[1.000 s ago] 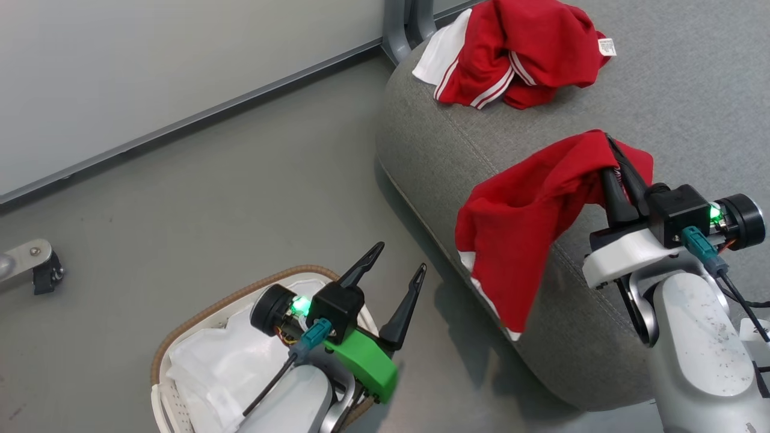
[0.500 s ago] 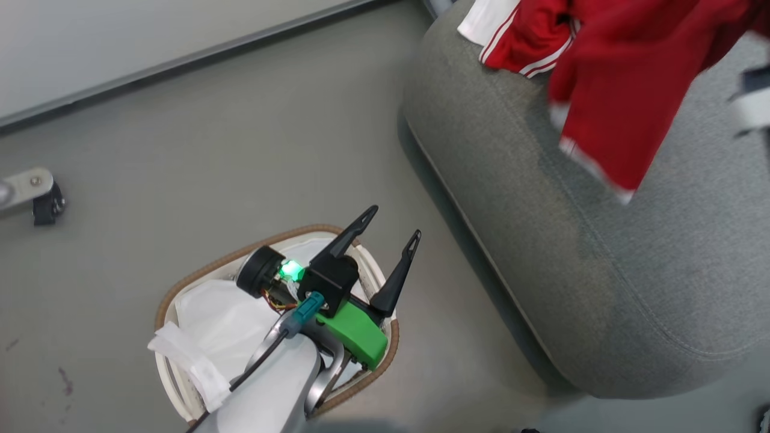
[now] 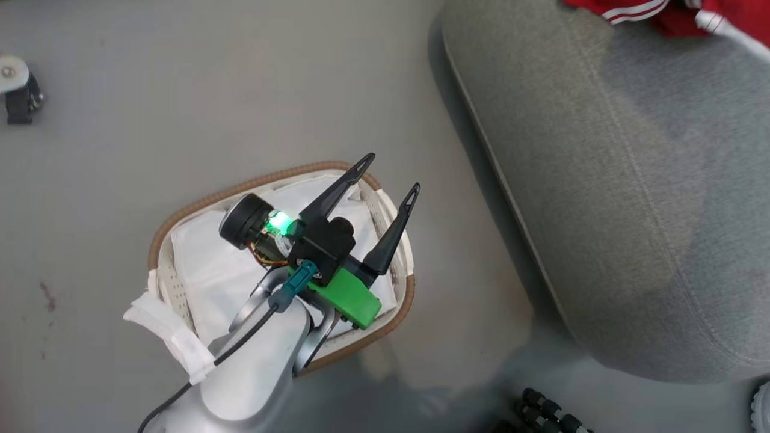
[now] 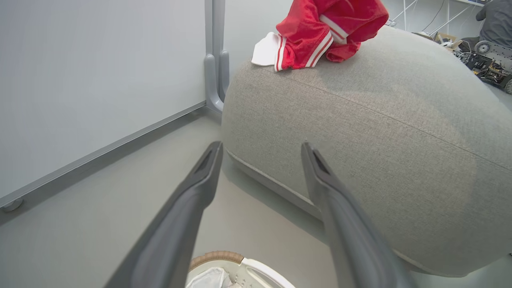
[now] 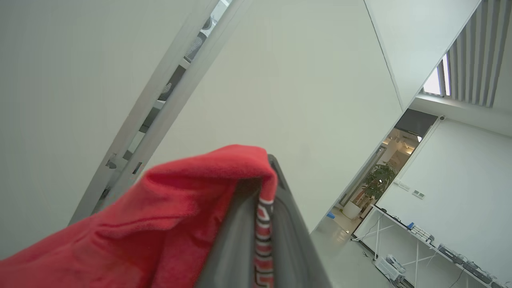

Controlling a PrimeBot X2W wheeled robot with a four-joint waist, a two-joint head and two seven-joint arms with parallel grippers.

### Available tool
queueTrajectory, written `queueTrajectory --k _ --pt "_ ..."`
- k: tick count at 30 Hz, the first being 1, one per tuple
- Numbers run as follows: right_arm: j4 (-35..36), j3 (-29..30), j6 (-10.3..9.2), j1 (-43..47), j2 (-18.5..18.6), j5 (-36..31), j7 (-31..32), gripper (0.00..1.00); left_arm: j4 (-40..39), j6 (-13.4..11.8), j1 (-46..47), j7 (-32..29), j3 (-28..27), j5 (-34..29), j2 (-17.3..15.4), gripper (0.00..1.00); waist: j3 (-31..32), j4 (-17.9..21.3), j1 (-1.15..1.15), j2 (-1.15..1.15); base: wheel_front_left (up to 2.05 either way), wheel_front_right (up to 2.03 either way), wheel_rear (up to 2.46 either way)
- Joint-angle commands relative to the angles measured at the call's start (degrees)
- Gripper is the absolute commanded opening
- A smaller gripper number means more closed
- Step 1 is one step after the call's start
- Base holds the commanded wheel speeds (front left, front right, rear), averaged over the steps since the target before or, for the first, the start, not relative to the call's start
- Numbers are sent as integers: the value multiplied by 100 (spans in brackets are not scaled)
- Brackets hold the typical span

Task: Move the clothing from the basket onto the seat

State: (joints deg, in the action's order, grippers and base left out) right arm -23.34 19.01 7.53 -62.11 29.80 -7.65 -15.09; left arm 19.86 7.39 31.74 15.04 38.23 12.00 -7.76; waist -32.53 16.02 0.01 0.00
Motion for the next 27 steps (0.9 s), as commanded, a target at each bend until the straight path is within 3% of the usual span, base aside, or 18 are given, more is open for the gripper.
queueTrajectory --k 1,5,16,17,18,19,20,27 --pt "-117 81 -8 -11 41 -50 -11 0 -37 17 117 20 7 -57 -41 100 -410 -232 -1 0 0 0 0" --pt "-536 418 -8 337 24 -117 -11 0 -42 17 122 20 26 -91 -89 100 -536 -262 -1 0 0 0 0" --pt "-1375 908 -8 1184 -867 -284 -11 0 24 10 101 20 -33 -52 -267 100 -654 -110 -1 0 0 0 0" --pt "-1364 933 -8 1282 -953 -314 -11 13 29 10 100 20 -36 -40 -280 100 -648 -100 -1 0 0 0 0" --pt "-1344 952 -8 1347 -1006 -326 -11 40 33 10 99 20 -35 -31 -282 100 -641 -96 -1 0 0 0 0" --pt "-1317 970 -8 1401 -1056 -333 -11 73 38 11 97 20 -29 -14 -278 100 -629 -93 -1 0 0 0 0" --pt "-1286 987 -8 1457 -1095 -341 -11 98 42 11 92 20 -29 -4 -277 100 -616 -91 -1 0 0 0 0" --pt "-1112 996 -8 2021 -1384 -300 -11 100 68 13 -25 20 -65 106 -232 100 -379 -96 -1 0 0 0 0"
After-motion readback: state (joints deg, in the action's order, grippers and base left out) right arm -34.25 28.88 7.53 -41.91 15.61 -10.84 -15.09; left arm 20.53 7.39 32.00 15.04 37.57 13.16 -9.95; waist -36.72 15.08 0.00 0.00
